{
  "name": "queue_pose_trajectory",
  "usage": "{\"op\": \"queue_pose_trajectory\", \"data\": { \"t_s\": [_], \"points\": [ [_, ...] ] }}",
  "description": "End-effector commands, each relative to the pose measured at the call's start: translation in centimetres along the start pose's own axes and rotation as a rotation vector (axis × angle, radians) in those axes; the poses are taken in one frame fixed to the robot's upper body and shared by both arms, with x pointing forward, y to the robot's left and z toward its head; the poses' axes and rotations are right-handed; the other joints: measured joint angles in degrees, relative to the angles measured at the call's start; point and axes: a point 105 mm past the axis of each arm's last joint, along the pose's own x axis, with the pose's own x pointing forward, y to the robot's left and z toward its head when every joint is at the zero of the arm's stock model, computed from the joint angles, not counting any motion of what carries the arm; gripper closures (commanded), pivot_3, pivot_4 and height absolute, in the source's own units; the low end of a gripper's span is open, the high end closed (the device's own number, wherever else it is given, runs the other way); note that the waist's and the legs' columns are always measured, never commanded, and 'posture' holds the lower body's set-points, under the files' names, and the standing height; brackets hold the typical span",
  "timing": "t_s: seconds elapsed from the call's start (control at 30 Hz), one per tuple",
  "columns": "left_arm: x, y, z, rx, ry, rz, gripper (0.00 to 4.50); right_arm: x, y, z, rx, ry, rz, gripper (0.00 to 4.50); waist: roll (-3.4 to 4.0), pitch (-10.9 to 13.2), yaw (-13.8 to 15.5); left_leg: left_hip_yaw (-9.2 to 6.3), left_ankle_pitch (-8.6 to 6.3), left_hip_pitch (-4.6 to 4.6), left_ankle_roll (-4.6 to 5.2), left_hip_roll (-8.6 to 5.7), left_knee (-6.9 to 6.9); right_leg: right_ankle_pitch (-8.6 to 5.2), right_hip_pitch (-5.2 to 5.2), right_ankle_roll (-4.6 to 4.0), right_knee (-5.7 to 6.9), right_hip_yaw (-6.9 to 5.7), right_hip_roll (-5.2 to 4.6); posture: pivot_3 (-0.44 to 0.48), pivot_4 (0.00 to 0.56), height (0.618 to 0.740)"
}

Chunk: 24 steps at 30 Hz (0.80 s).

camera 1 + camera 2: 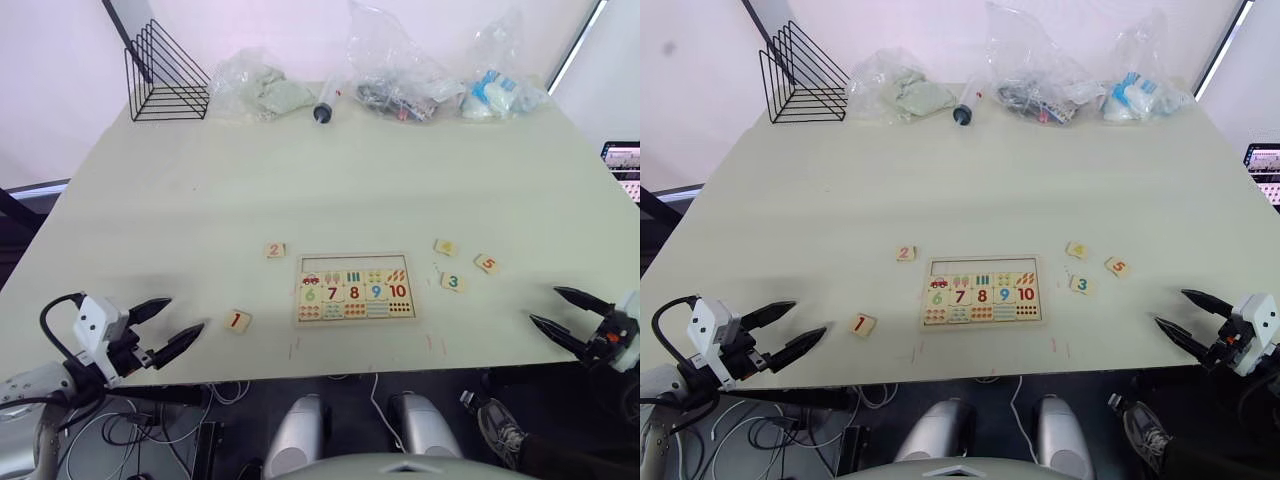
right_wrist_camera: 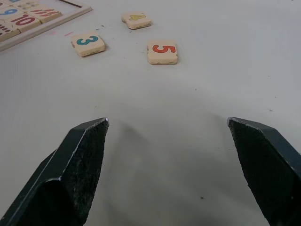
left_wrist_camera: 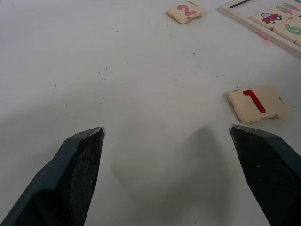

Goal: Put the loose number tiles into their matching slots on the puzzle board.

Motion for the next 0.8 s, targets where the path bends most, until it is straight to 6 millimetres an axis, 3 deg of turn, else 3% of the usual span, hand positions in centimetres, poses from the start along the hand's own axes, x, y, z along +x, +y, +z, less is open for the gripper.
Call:
{"op": "queue_pose_trajectory", "data": {
  "t_s": [0.03,0.2,0.63,0.8],
  "points": [
    [-0.7,0.6,0.3,0.047,-0.011,0.008,0.0,-0.3,-0.6,1.0,-0.054,-0.013,-0.004,0.26,0.01,0.0,0.0,0.0,0.0,0.0,0.0,0.0,0.0,0.0,0.0,0.0,0.0,0.0,0.0,0.0,0.15,0.74],
    [-1.4,1.0,-0.3,0.062,-0.006,-0.006,0.0,-0.1,-0.7,0.9,-0.062,-0.015,0.001,0.26,0.02,0.0,-0.05,0.03,0.0,0.01,0.0,0.0,-0.01,-0.01,0.0,-0.01,0.0,0.0,0.02,0.0,0.15,0.74],
    [-0.8,0.4,0.4,0.09,-0.017,-0.062,0.0,0.1,-0.6,1.1,-0.061,-0.029,0.014,0.26,0.03,0.0,0.01,0.0,0.0,0.01,0.01,0.01,0.0,0.0,0.0,0.0,0.0,0.0,0.01,0.0,0.15,0.74],
    [0.0,-0.3,1.2,0.2,0.011,-0.17,0.0,0.4,1.4,1.8,-0.044,-0.081,0.117,0.26,0.06,0.02,0.11,-0.02,0.0,0.0,0.01,0.01,-0.01,0.0,0.0,0.01,0.0,-0.02,0.01,0.0,0.15,0.74]
  ]
}}
